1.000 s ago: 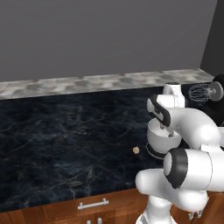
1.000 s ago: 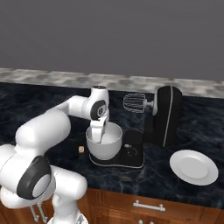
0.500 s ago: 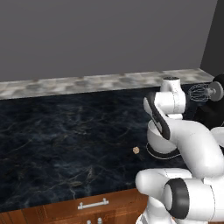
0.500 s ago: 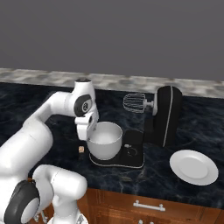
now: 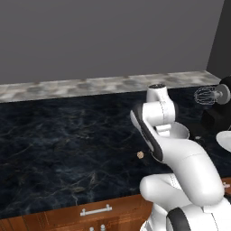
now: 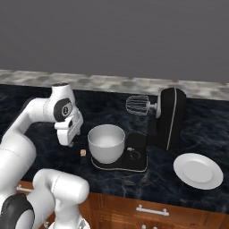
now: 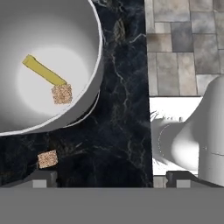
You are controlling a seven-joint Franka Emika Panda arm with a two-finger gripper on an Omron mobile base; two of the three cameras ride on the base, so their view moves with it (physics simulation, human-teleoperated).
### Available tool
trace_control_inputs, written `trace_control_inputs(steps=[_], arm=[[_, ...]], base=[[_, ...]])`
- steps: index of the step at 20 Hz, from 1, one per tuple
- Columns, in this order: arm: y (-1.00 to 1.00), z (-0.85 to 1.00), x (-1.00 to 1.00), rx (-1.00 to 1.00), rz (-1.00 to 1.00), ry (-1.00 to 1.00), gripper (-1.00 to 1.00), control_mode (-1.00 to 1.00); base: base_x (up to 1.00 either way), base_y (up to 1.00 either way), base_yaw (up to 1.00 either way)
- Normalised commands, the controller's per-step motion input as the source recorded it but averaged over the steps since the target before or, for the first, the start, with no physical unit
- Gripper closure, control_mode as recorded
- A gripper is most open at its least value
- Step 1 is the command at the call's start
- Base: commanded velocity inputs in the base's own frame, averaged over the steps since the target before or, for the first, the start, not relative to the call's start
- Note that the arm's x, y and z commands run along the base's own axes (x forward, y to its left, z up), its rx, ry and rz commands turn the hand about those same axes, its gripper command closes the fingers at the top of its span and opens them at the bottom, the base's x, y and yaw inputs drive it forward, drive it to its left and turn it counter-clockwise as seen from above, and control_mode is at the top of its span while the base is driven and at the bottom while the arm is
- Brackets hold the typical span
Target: Add butter and sugar cubes to the stand mixer bowl and then turn on the stand mixer to begin making frosting.
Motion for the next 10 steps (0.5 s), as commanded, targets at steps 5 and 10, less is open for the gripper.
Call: trace_control_inputs(steps=[5,10], arm=[[0.26,-0.04,0.06,0.00,0.11,0.00,-1.00,-1.00],[0.00,-0.18,0.23,0.00,0.16,0.00,-1.00,-1.00]], base=[[0.00,0.00,0.00],[0.00,0.00,0.00]])
